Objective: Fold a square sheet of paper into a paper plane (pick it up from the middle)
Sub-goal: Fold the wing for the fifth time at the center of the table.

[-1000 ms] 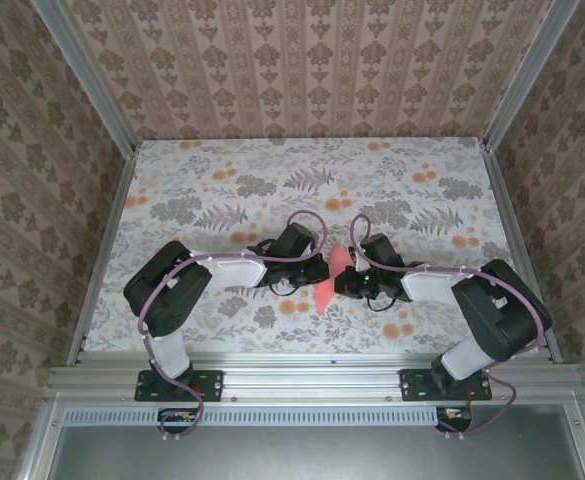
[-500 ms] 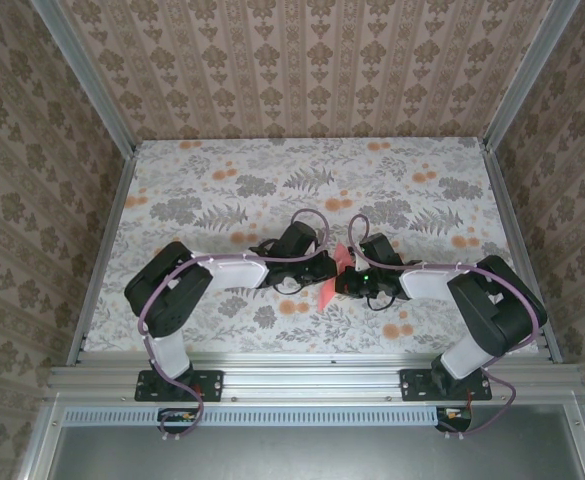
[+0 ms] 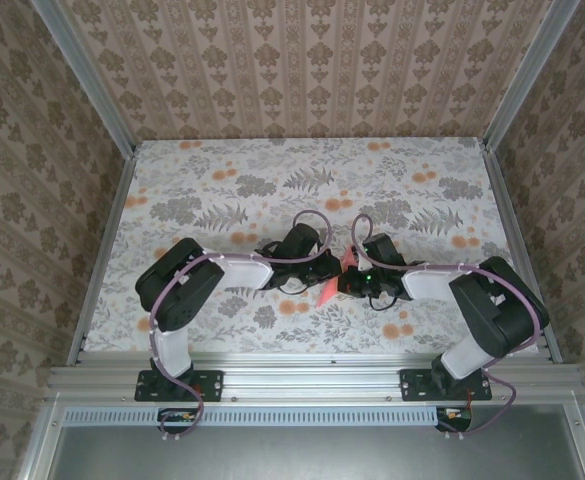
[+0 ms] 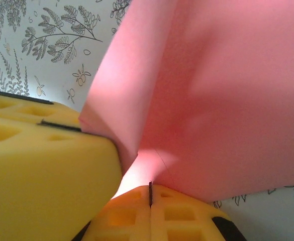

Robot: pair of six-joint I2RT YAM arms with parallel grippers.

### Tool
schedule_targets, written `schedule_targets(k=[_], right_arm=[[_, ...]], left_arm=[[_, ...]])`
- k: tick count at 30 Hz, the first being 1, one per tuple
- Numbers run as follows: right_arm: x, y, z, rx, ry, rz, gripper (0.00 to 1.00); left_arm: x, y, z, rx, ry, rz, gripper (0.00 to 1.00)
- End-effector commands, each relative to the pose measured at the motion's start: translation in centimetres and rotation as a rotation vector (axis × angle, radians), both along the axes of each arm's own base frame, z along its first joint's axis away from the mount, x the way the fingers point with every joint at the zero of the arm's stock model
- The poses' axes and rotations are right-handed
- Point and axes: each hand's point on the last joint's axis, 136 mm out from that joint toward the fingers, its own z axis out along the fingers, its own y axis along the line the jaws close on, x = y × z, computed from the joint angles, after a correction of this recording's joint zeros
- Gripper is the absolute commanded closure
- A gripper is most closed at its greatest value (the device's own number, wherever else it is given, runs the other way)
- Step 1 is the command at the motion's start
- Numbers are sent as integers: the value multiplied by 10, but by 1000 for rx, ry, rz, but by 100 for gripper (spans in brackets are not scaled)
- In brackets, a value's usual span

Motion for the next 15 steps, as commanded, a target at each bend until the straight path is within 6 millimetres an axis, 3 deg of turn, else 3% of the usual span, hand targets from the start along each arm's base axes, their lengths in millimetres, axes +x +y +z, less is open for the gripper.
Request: schedule_targets(k=[1,6,15], right_arm=[[2,-4,3,-2,-23,-13,98],[1,-9,-2,-30,-8,-20,98],[2,-11,-8,-43,6,-25,98]], left_arm=[[-8,3,-12,13,35,-9,89],[-4,17,-4,72,-15,-20,84],[3,23,31,33,-98,-58,62]])
